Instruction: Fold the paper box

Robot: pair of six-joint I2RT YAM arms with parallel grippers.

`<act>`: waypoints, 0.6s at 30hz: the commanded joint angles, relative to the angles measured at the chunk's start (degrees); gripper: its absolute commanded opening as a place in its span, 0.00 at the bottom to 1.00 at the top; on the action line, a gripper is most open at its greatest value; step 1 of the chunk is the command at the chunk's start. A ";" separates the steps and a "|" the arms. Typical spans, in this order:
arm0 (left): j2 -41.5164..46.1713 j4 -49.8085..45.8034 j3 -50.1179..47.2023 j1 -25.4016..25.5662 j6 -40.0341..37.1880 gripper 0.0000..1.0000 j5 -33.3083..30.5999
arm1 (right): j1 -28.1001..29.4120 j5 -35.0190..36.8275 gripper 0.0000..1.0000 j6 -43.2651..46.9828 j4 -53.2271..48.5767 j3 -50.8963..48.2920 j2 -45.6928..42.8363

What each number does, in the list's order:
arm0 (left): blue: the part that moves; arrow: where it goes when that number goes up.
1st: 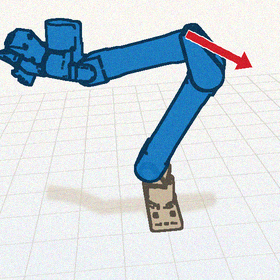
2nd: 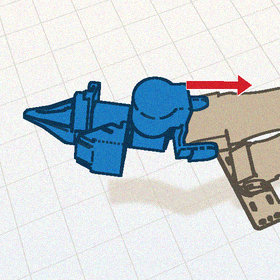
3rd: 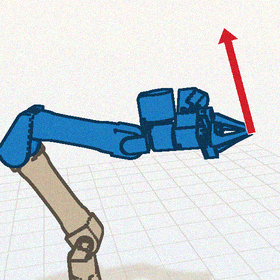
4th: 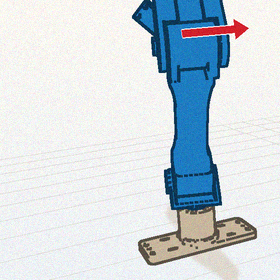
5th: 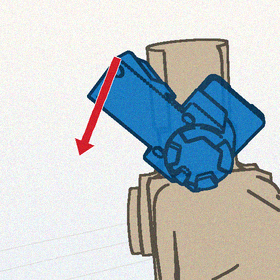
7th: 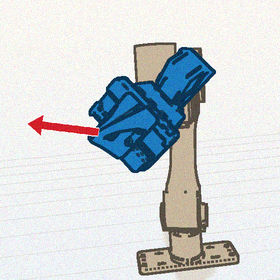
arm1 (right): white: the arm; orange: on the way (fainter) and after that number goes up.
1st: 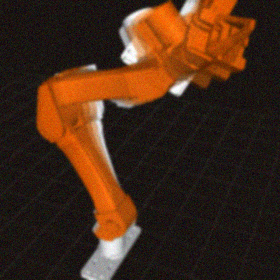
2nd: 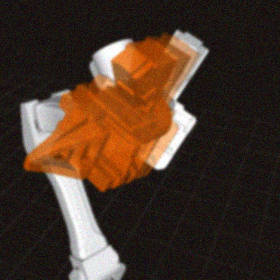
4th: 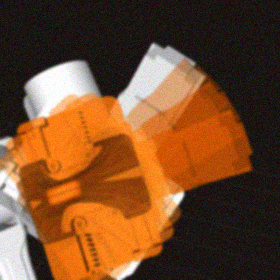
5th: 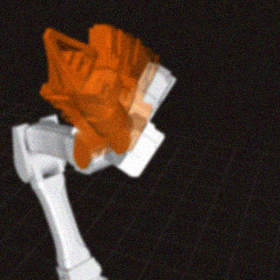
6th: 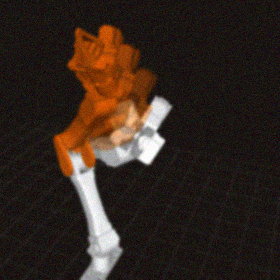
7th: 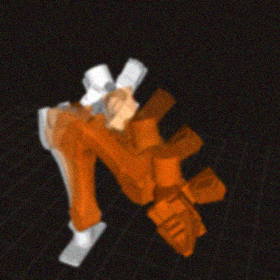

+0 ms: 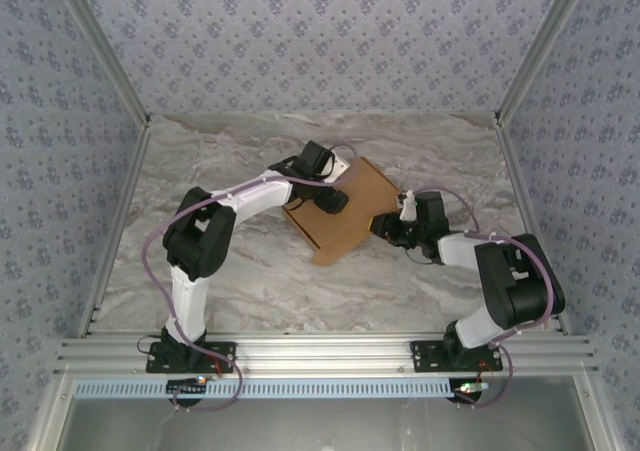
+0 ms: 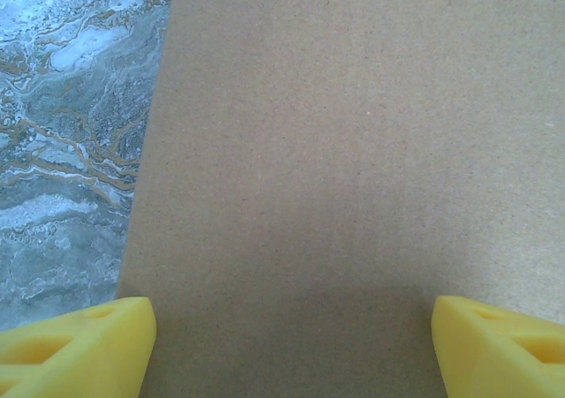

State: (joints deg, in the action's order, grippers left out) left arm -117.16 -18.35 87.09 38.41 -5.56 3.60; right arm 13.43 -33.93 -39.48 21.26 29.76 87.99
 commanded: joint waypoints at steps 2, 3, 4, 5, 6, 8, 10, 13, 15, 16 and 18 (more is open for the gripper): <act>-0.83 -4.77 1.33 -0.34 -0.30 0.81 -3.55 | -0.80 1.90 0.25 0.56 -0.18 -1.48 3.10; -0.31 -4.77 1.86 -0.46 -0.01 0.82 -3.23 | -0.78 1.86 0.25 0.53 0.01 -1.46 3.39; 0.12 -4.68 2.48 -0.73 0.35 0.82 -2.72 | -0.77 1.92 0.24 0.51 0.18 -1.56 3.51; 0.49 -4.68 2.92 -1.03 0.75 0.82 -2.17 | -0.79 1.94 0.24 0.64 0.19 -1.54 3.61; 0.77 -4.68 3.47 -1.50 1.41 0.82 -1.22 | -0.91 1.94 0.24 0.72 0.19 -1.45 3.60; 1.11 -4.68 4.36 -2.96 2.70 0.82 1.45 | -0.95 1.86 0.23 0.80 0.10 -1.42 3.51; 0.84 -5.26 5.49 -4.95 4.50 0.82 4.54 | -1.04 1.86 0.22 1.03 -0.16 -1.28 3.23; -0.52 -7.17 7.21 -7.67 6.48 0.82 9.02 | -1.17 1.85 0.22 1.34 -0.60 -1.02 3.02; -2.38 -9.66 9.24 -9.22 7.01 0.81 11.70 | -1.26 1.74 0.22 1.43 -0.69 -0.88 3.02; -3.51 -11.32 10.49 -9.80 7.01 0.80 12.78 | -1.30 1.68 0.22 1.47 -0.69 -0.77 3.00; -5.12 -13.29 11.75 -10.78 6.96 0.79 15.60 | -1.40 1.61 0.22 1.59 -0.86 -0.51 3.00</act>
State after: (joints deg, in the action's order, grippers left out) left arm -119.72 -26.11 96.49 28.25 0.12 12.88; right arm 12.78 -35.00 -39.62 24.67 29.76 89.84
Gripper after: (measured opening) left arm 0.793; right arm 0.222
